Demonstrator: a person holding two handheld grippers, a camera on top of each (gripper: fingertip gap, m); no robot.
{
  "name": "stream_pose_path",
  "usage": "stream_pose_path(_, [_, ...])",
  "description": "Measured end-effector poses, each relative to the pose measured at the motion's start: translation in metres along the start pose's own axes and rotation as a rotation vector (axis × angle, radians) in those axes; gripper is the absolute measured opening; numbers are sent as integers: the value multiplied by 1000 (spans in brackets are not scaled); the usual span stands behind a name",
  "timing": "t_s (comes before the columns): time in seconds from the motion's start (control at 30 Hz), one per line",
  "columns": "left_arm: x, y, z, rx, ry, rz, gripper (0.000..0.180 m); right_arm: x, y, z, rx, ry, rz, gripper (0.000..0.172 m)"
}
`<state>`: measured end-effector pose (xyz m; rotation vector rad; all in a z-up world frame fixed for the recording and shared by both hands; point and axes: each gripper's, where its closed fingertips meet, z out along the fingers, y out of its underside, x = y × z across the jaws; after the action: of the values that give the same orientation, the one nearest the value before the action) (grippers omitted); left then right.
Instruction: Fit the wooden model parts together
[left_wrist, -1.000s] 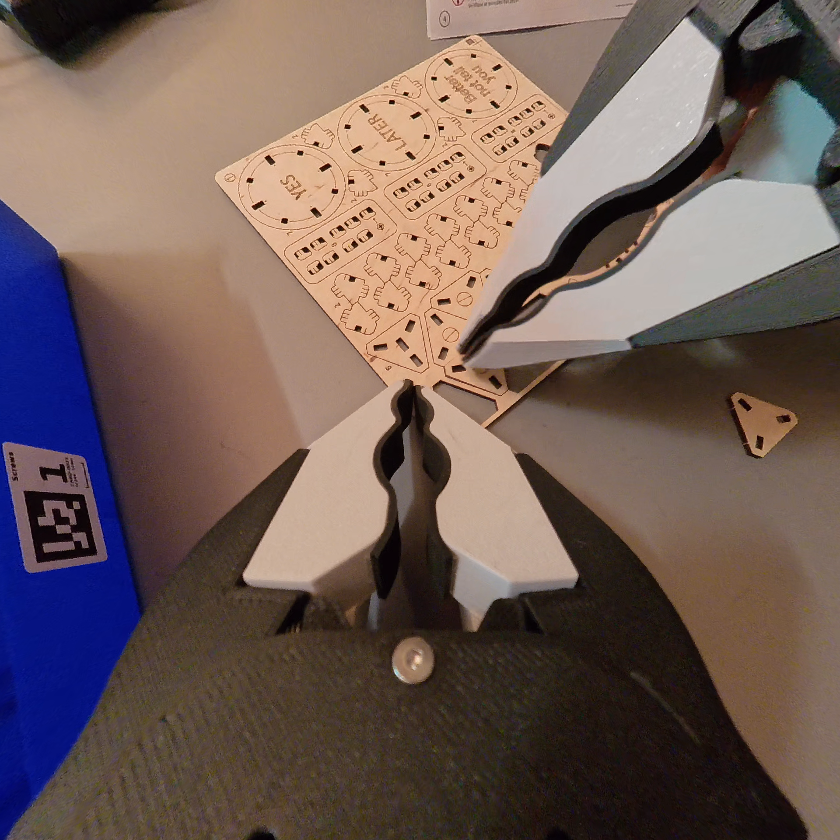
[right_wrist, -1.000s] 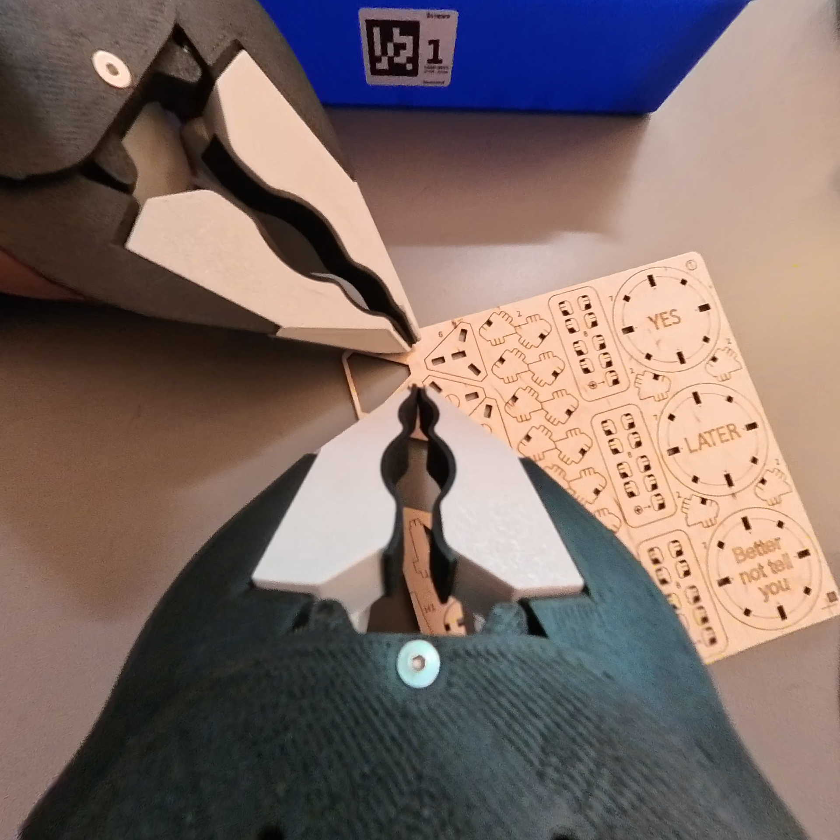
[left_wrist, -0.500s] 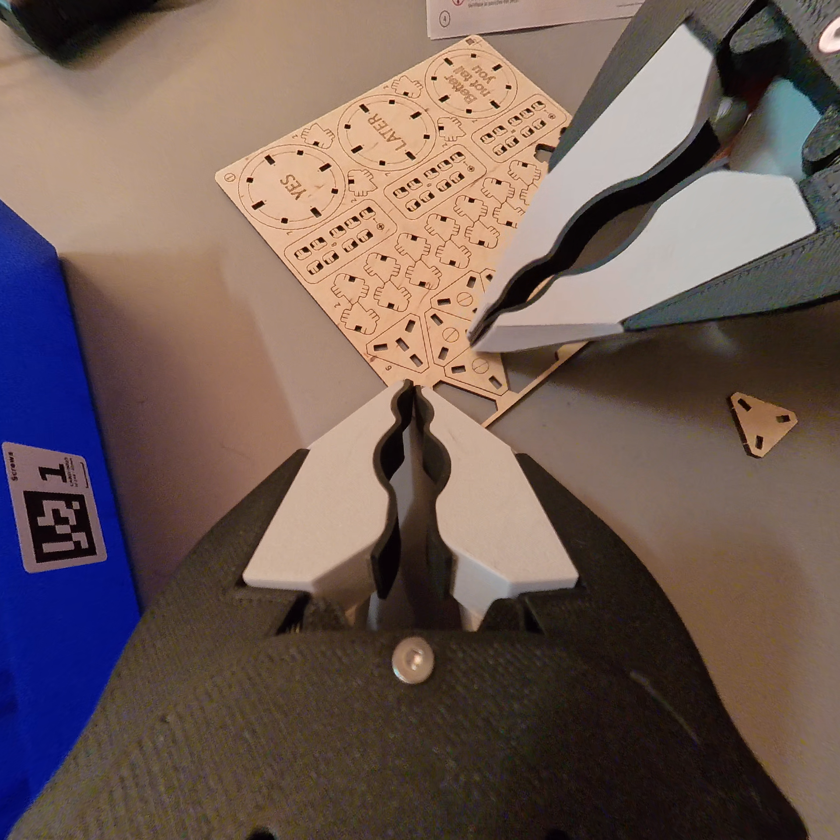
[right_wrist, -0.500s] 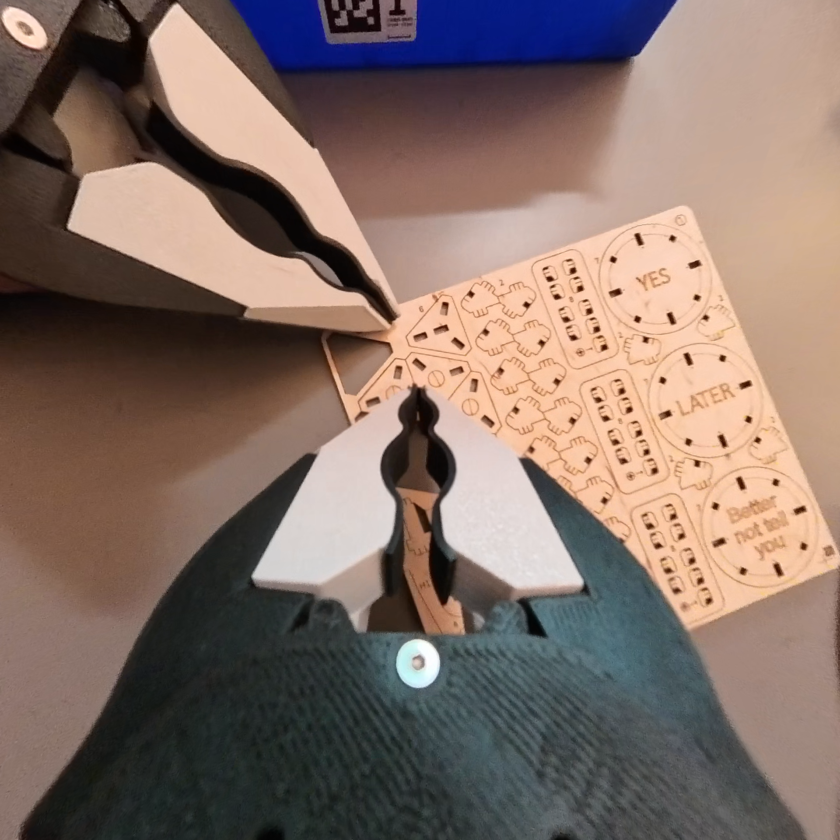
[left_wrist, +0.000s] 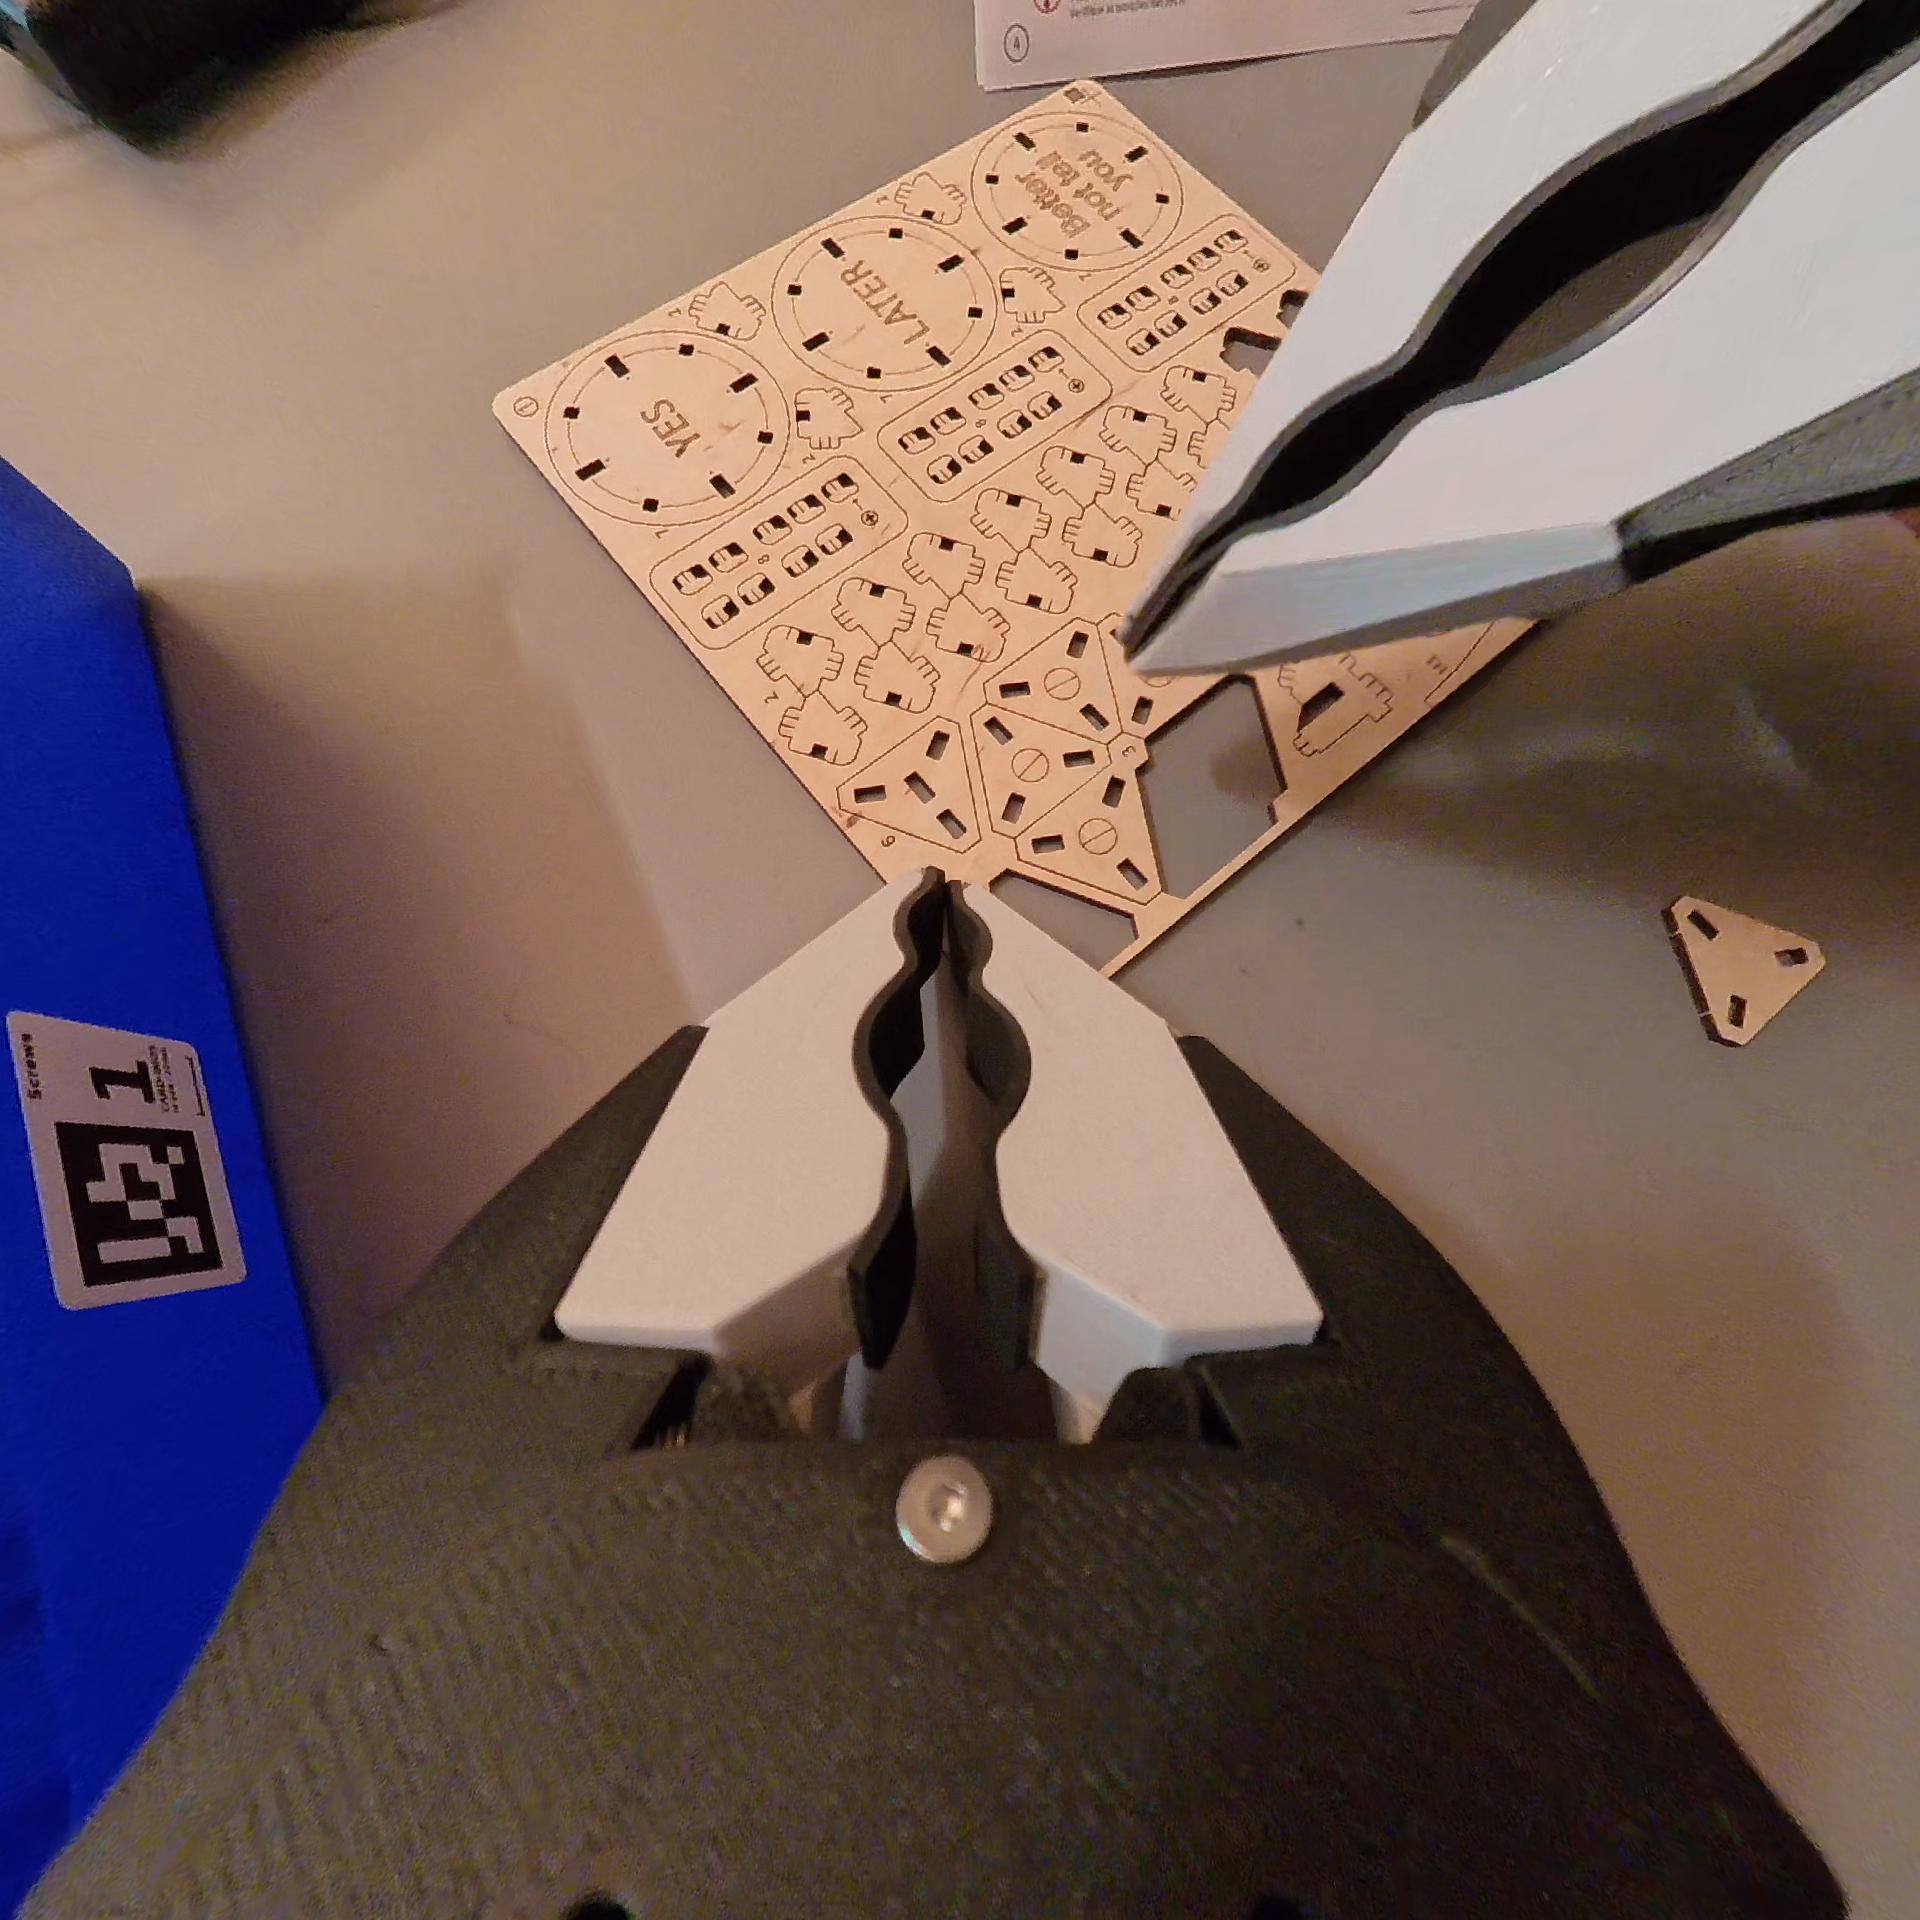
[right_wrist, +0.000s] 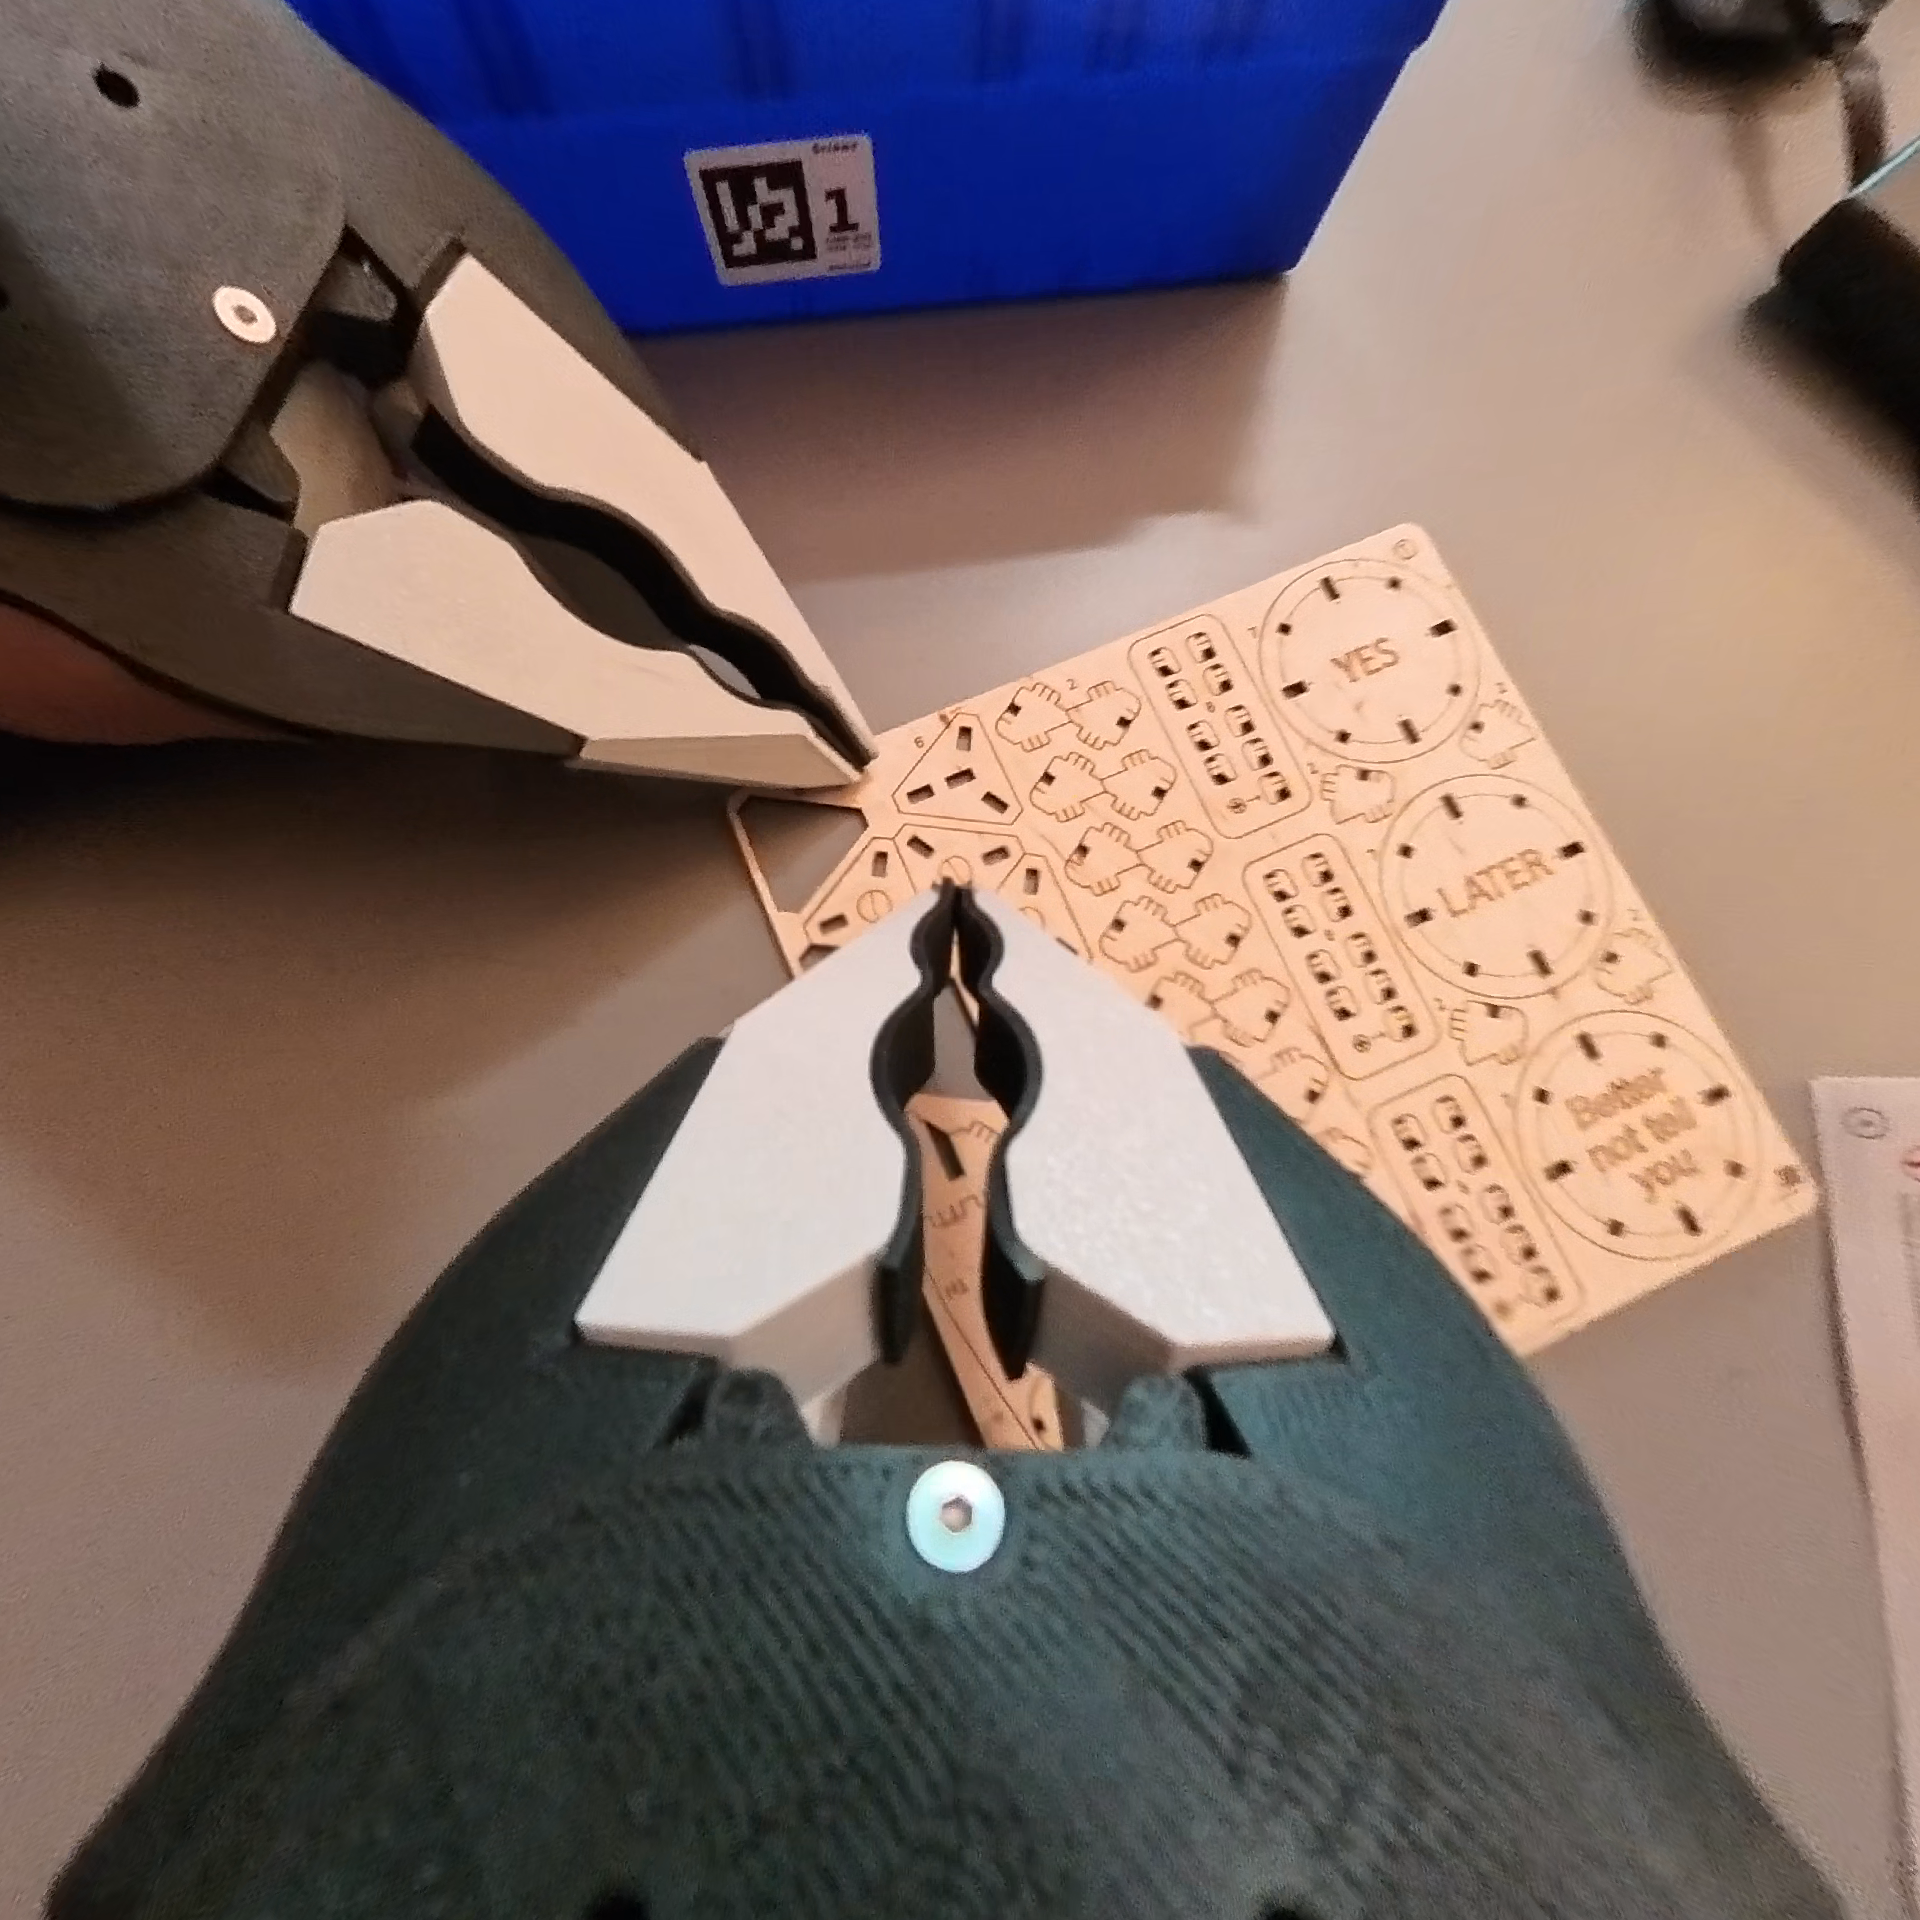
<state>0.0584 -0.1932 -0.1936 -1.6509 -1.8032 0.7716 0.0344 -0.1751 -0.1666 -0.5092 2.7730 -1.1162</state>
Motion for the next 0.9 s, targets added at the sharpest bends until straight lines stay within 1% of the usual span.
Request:
stream_pose_path(0.03, [0, 0, 0, 0, 0, 0, 0, -3, 4, 6, -13, -19, 7, 0])
stream_pose_path(0.1, [0, 0, 0, 0, -1, 1, 0, -7, 20, 19, -93, -32, 2, 0])
stream_pose_path(0.2, [0, 0, 0, 0, -5, 5, 0, -4, 11, 12, -66, -14, -1, 0])
stream_pose_path(0.33, [0, 0, 0, 0, -6, 5, 0, -2, -3, 2, 21, -12, 27, 0])
stream_pose_path(0.4, [0, 0, 0, 0, -4, 3, 0, -4, 3, 9, -8, -22, 29, 0])
stream_pose_path(0.47, [0, 0, 0, 0, -5, 4, 0, -9, 16, 18, -77, -45, 26, 0])
stream_pose_path(0.5, [0, 0, 0, 0, -6, 5, 0, -10, 17, 20, -82, -49, 25, 0])
stream_pose_path(0.63, [0, 0, 0, 0, -8, 8, 0, -5, 7, 8, -38, -29, 21, 0])
stream_pose_path(0.7, [0, 0, 0, 0, -7, 7, 0, -2, 7, -1, -40, -13, 16, 0])
stream_pose_path(0.8, [0, 0, 0, 0, -3, 3, 0, -5, 19, -14, -76, -1, 23, 4])
stream_pose_path(0.9, [0, 0, 0, 0, 3, -3, 0, -18, 46, -27, -135, 11, 32, 13])
